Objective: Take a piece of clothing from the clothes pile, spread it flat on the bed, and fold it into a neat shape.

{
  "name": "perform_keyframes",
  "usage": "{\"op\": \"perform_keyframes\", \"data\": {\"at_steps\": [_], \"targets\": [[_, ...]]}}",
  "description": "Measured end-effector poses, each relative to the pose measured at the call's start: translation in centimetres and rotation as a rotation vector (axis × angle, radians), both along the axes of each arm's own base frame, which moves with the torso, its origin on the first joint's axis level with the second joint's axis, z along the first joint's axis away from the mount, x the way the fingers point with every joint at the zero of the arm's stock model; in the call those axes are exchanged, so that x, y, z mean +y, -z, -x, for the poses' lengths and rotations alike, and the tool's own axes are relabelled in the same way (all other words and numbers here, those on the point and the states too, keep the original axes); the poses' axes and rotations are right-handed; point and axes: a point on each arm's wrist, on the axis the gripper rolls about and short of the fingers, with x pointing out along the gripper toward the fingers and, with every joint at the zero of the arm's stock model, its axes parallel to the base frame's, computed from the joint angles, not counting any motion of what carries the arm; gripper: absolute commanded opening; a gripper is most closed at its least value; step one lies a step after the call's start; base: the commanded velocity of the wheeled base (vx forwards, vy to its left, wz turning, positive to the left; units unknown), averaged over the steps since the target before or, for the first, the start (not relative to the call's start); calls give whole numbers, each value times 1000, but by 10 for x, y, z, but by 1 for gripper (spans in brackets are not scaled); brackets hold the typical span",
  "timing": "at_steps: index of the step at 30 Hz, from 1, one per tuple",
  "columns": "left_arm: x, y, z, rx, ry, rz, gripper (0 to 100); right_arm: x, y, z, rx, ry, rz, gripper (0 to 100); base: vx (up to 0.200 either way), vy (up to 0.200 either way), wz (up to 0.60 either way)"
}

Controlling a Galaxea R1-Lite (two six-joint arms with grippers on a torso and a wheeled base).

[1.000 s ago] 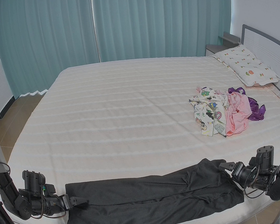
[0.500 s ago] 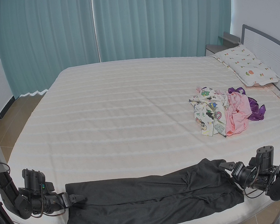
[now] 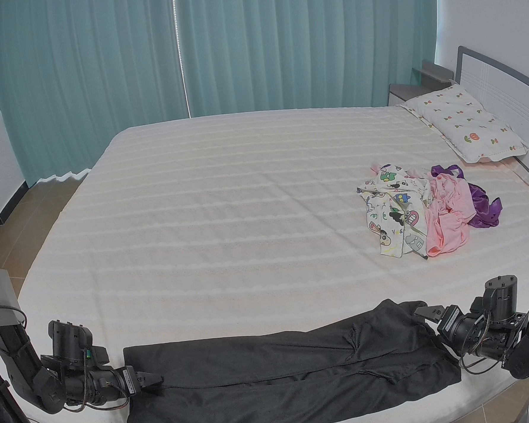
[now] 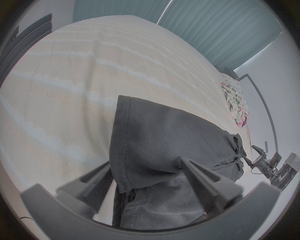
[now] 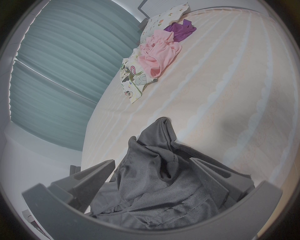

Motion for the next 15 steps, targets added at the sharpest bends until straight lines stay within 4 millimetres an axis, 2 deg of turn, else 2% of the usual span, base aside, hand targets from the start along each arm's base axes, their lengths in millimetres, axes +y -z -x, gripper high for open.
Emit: {"op": "perform_keyframes", "data": {"at_steps": [15], "targets": [[3,-2,3,2,-28,10,0,0,2,0,8,0,1,100,0,0,0]]}}
